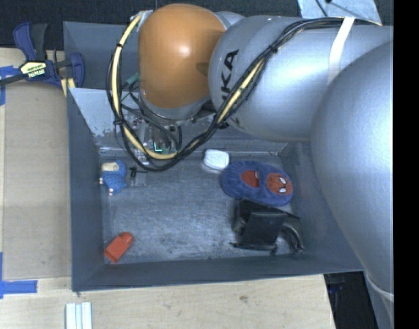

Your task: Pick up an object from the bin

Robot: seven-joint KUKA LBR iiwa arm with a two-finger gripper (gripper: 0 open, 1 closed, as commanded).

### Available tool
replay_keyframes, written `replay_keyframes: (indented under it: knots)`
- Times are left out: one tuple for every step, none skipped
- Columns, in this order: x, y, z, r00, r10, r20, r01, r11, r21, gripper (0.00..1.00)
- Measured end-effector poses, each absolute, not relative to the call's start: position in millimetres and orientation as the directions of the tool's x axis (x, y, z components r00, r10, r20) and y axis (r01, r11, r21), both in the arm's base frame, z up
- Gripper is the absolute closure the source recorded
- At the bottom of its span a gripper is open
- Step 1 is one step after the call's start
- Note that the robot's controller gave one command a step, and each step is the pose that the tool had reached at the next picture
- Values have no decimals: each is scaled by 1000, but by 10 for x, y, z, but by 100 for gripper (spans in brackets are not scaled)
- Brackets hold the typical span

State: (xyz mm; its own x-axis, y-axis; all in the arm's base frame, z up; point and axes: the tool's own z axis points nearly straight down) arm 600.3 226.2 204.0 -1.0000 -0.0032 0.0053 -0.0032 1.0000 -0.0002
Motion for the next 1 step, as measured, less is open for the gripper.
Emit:
replay_keyframes:
  knots:
    - [6054, 2237, 822, -979, -202, 4, -202, 979, 0, 0]
